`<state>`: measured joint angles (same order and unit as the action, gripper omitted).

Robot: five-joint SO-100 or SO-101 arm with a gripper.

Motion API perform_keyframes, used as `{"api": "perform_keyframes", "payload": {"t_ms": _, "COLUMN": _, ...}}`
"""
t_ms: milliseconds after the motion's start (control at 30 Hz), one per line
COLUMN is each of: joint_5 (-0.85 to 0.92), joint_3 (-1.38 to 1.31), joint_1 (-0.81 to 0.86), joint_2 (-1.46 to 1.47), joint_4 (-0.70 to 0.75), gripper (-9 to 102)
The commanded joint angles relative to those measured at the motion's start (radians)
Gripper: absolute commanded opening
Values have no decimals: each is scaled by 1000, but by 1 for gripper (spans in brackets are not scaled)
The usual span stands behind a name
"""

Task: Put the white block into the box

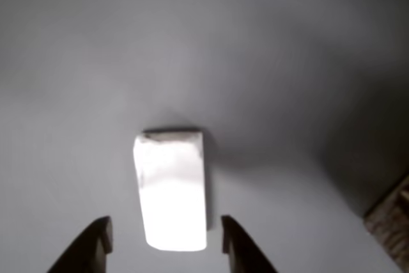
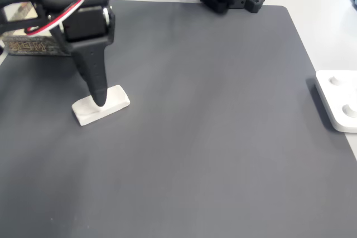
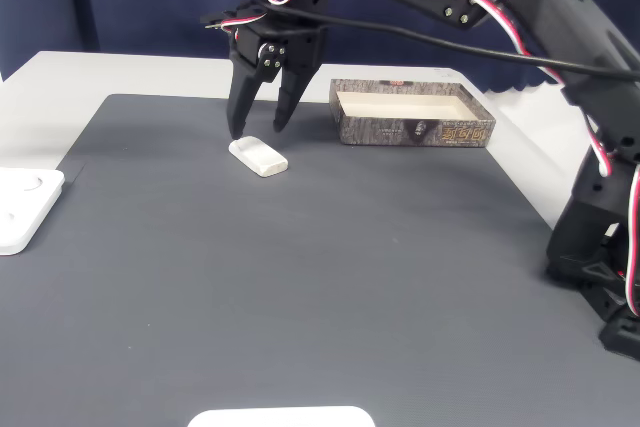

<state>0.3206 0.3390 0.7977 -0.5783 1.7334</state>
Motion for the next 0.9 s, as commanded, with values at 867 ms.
{"api": "perform_keyframes", "payload": {"t_ms": 867, "joint_5": 5, "joint_3": -112, "joint_1": -3, "joint_2": 49, "joint_4": -34, "gripper": 25}}
